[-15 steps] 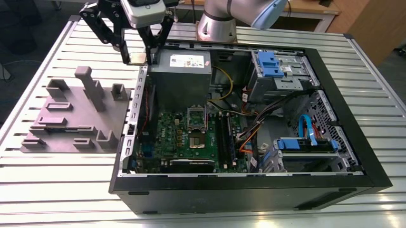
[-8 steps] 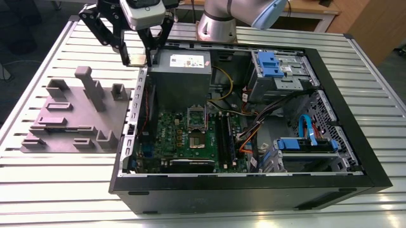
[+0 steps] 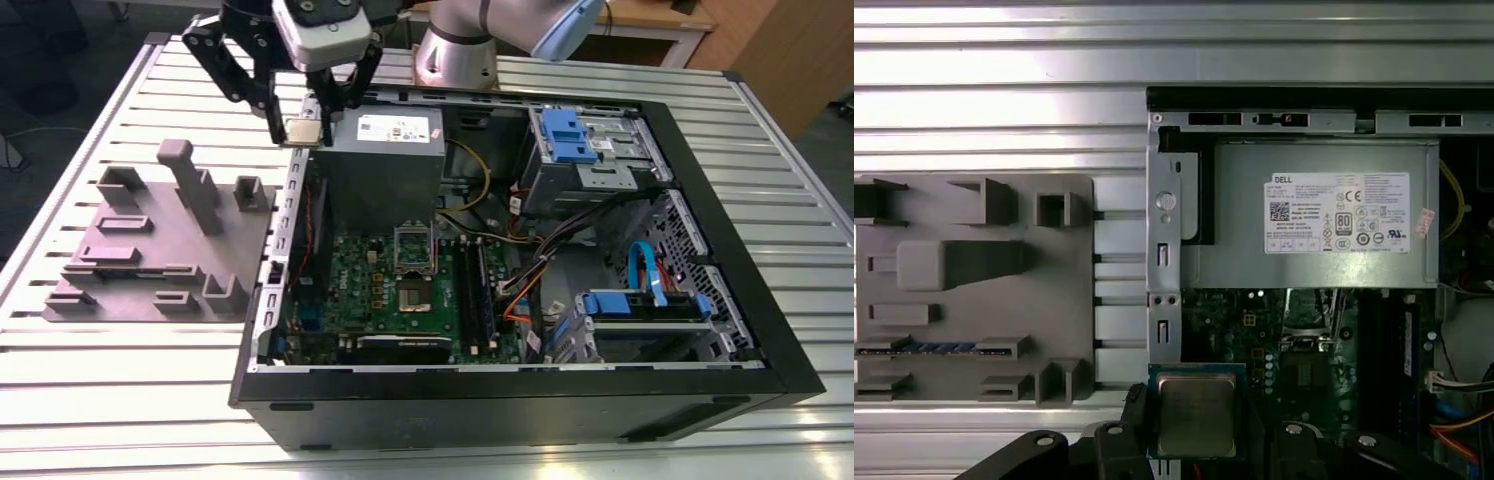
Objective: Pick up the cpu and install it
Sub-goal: 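Pick up the cpu and move it towards the insertion slot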
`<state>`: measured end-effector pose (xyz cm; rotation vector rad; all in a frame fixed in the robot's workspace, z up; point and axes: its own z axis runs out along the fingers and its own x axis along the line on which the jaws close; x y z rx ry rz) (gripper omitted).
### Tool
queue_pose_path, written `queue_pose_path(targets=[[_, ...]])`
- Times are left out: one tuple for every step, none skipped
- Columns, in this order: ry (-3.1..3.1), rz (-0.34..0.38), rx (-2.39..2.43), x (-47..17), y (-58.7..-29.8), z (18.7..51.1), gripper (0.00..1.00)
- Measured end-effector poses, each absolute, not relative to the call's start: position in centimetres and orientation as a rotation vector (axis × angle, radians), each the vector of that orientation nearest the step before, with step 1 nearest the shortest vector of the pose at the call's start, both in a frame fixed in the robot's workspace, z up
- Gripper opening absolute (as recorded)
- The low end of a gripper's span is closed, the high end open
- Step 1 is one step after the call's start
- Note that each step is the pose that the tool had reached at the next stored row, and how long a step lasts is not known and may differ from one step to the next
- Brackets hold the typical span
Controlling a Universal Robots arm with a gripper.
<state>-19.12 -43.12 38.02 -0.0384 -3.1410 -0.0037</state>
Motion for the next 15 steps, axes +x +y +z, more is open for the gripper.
queue_pose_path(targets=[[-3.141,-0.004,-0.038,-18.7,-43.1,38.0,0.47],[-3.141,-0.004,-0.038,-18.4,-43.1,38.0,0.47],[-3.141,-0.004,-0.038,-17.9,-43.1,38.0,0.47],[-3.141,-0.004,-0.038,-17.6,-43.1,38.0,0.47],[-3.141,-0.004,-0.038,-17.3,-43.1,38.0,0.47],[-3.141,-0.004,-0.038,-17.0,-43.1,38.0,0.47],[-3.141,-0.004,-0.038,-16.7,-43.1,38.0,0.47],[-3.141,-0.004,-0.038,-16.4,-43.1,38.0,0.47],[-3.141,-0.004,-0.038,-16.1,-43.1,38.0,0.47],[-3.141,-0.004,-0.038,-15.9,-43.1,37.9,0.47],[-3.141,-0.004,-0.038,-15.7,-43.2,37.9,0.47],[-3.141,-0.004,-0.039,-15.6,-43.3,37.9,0.47],[-3.141,-0.004,-0.038,-15.5,-43.4,37.9,0.47],[-3.141,-0.004,-0.039,-15.4,-43.6,37.9,0.47],[-3.141,-0.004,-0.038,-15.4,-43.8,37.9,0.47]])
